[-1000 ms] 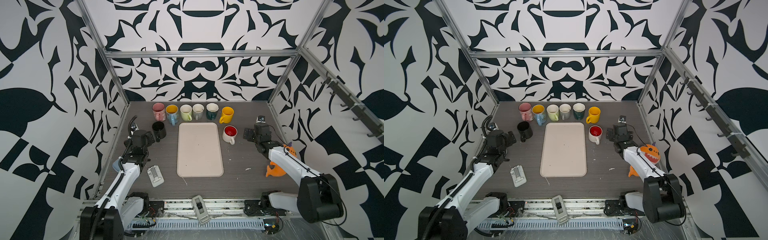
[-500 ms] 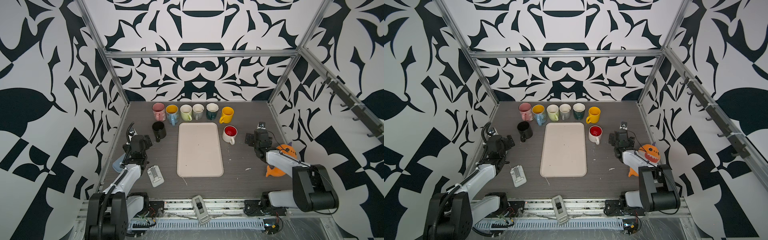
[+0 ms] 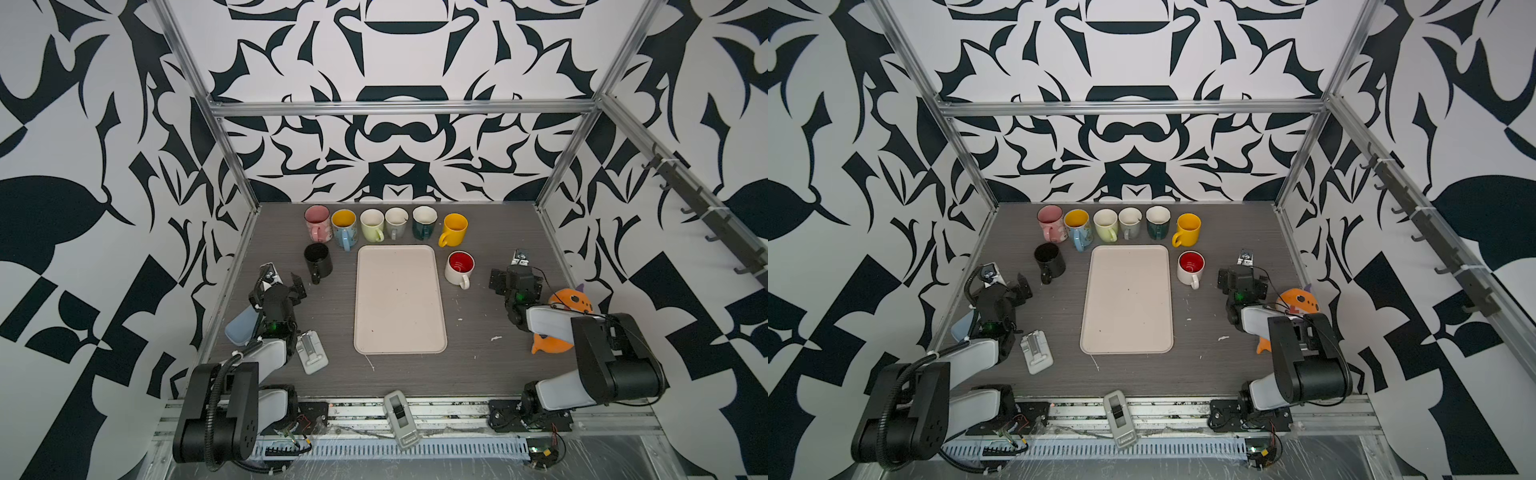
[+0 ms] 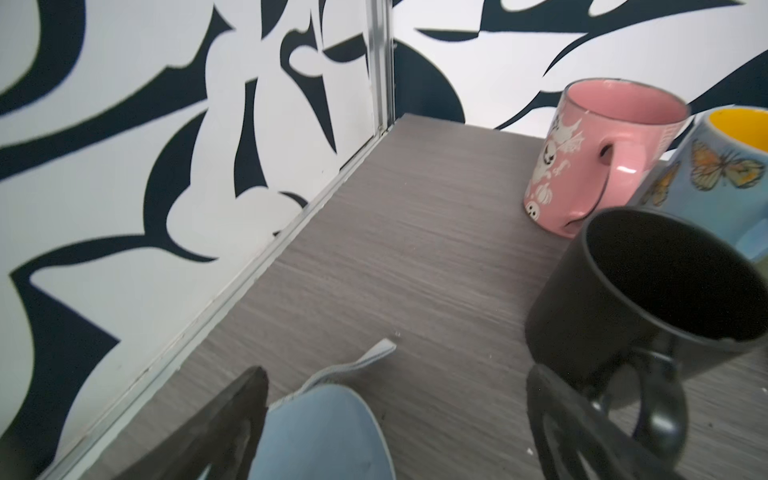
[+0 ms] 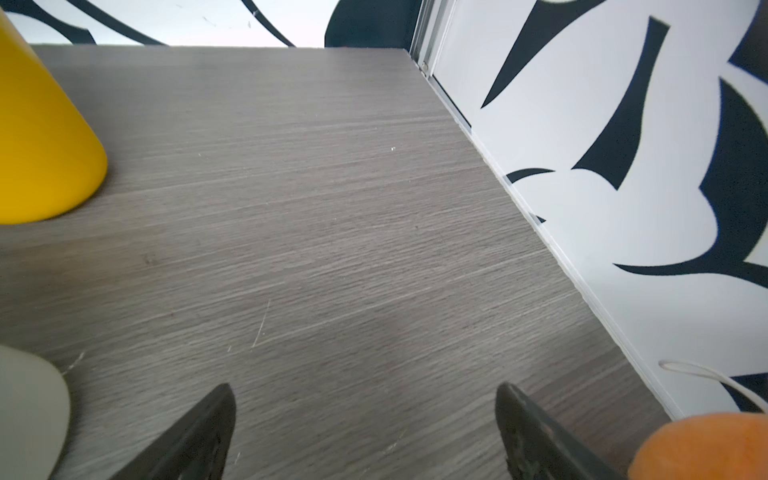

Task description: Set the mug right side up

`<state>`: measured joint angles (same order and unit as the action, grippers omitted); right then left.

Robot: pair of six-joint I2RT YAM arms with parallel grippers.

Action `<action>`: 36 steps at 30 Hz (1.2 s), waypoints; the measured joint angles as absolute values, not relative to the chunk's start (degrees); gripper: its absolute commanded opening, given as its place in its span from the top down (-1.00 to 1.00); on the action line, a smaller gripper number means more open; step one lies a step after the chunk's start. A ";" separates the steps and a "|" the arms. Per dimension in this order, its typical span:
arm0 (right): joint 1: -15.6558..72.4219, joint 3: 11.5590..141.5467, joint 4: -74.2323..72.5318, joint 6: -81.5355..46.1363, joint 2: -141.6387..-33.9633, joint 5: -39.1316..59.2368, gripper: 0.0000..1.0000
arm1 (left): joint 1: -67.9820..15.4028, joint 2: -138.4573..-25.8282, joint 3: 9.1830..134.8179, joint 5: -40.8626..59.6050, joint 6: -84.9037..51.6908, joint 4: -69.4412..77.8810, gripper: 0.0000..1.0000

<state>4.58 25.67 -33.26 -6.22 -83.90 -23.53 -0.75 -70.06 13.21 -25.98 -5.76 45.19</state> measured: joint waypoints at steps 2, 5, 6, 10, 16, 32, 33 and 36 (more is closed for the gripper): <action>4.58 24.40 -36.01 -6.00 -84.51 -22.83 -0.99 | -0.75 -71.29 13.21 -25.12 -4.89 46.94 -0.99; 4.89 22.94 -39.38 -5.48 -86.13 -22.04 -1.00 | -0.75 -72.12 13.23 -23.31 -3.99 47.42 -0.99; 5.06 22.57 -40.05 -5.26 -86.41 -21.80 -0.99 | -0.75 -72.20 13.21 -22.68 -3.75 47.83 -0.99; 5.93 20.99 -44.49 -4.19 -87.11 -21.02 -1.00 | -0.75 -72.77 12.34 -19.70 -3.33 52.47 -0.99; 7.60 18.94 -50.37 -1.78 -89.84 -20.27 -0.99 | -0.75 -82.61 10.31 -15.90 -2.92 62.81 -0.99; 7.88 18.48 -53.54 1.76 -89.82 -14.15 -0.99 | -0.75 -90.15 18.74 -17.12 -3.44 61.17 -0.99; 7.86 18.46 -53.63 1.91 -89.82 -13.41 -0.99 | -0.73 -90.15 19.49 -17.50 -3.60 60.05 -0.99; 7.79 18.41 -53.87 2.37 -89.82 -10.83 -0.99 | -0.71 -90.15 19.94 -18.13 -3.79 57.93 -0.99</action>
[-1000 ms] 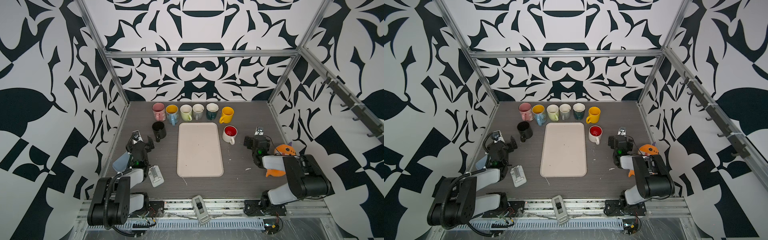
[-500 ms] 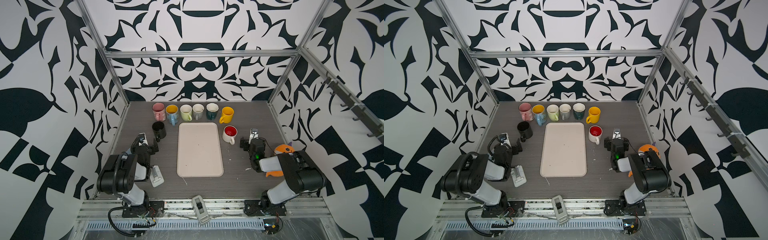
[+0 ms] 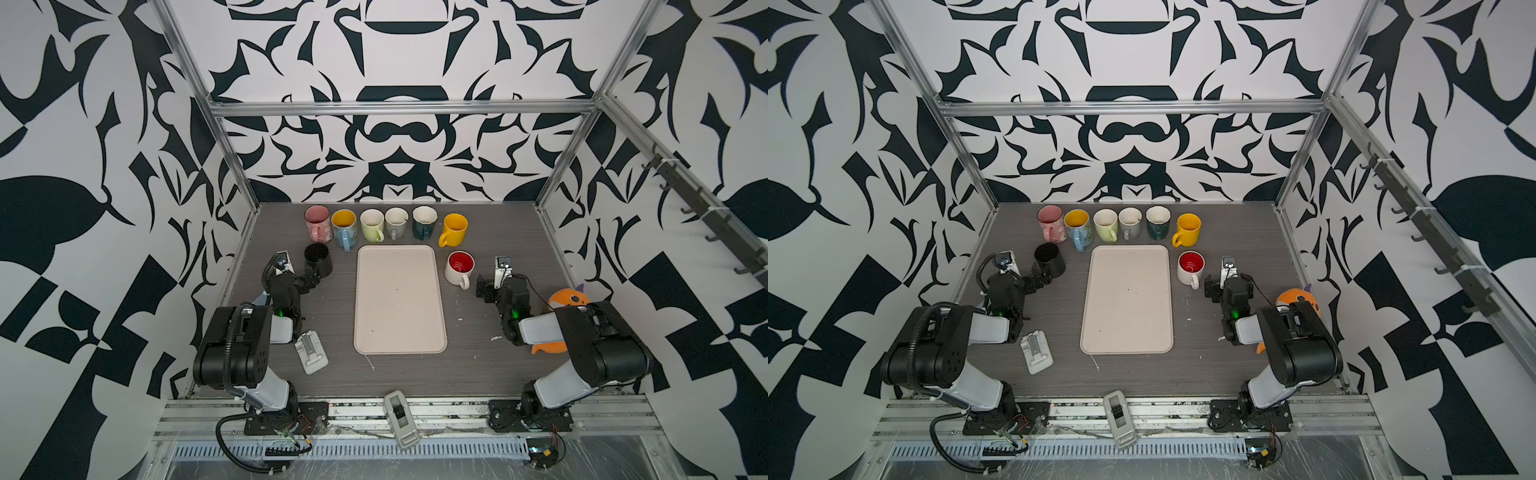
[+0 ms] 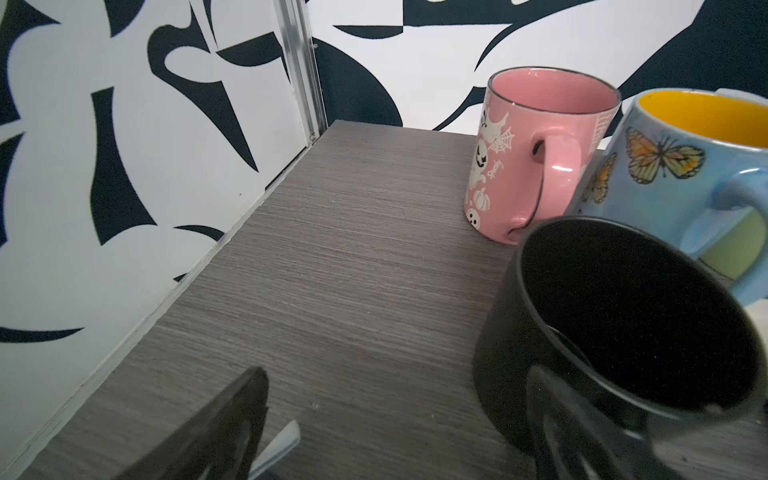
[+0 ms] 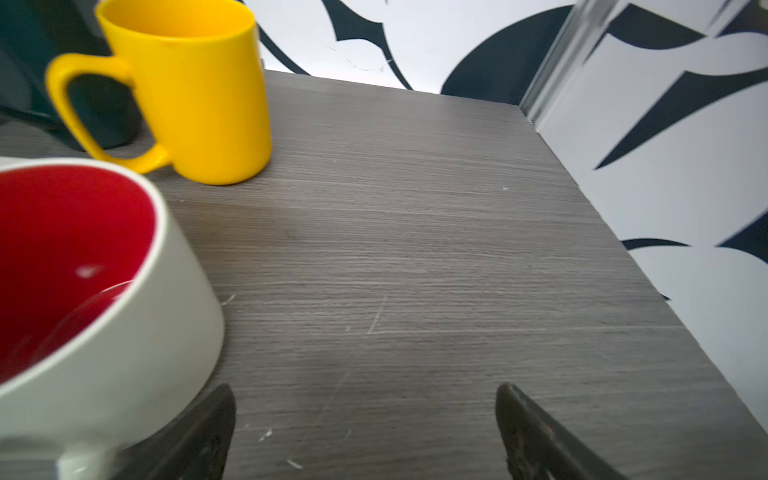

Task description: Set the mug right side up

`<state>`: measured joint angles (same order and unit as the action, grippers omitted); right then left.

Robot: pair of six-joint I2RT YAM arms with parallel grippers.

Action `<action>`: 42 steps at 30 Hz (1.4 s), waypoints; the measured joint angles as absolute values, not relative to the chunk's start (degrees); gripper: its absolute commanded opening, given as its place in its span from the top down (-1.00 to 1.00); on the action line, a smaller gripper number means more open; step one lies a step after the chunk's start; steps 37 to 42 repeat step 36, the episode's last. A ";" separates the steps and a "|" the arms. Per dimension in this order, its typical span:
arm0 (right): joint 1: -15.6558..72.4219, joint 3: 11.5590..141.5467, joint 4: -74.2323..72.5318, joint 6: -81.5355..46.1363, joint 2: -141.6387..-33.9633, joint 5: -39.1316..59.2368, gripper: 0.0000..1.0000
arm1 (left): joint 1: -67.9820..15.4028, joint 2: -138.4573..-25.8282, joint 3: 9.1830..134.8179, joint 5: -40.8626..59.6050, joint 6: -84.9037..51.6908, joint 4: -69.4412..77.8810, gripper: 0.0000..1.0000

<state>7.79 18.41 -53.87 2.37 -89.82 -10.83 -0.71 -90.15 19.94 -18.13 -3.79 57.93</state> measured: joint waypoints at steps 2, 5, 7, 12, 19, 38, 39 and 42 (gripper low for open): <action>7.46 18.48 -53.56 2.28 -89.82 -10.24 -0.99 | -0.71 -90.15 19.92 -18.35 -3.90 56.73 -0.99; 6.76 18.76 -52.84 1.65 -89.82 -10.90 -0.99 | -0.71 -90.15 19.92 -18.50 -4.08 55.79 -0.99; 6.44 18.81 -52.53 1.43 -89.82 -11.55 -0.99 | -0.71 -90.15 19.92 -18.63 -4.10 55.29 -0.99; 6.33 18.81 -52.25 0.78 -89.82 -12.93 -0.99 | -0.69 -90.15 19.92 -18.68 -4.16 54.89 -0.99; 6.33 18.81 -52.03 0.40 -89.82 -13.28 -0.99 | -0.69 -90.15 19.92 -18.70 -4.27 54.76 -0.99; 6.33 18.81 -52.05 0.19 -89.82 -13.30 -0.99 | -0.69 -90.15 19.92 -18.85 -4.27 54.76 -0.99; 6.33 18.81 -52.05 0.19 -89.82 -13.30 -0.99 | -0.69 -90.15 19.92 -18.85 -4.27 54.76 -0.99; 6.33 18.81 -52.05 0.19 -89.82 -13.30 -0.99 | -0.69 -90.15 19.92 -18.85 -4.27 54.76 -0.99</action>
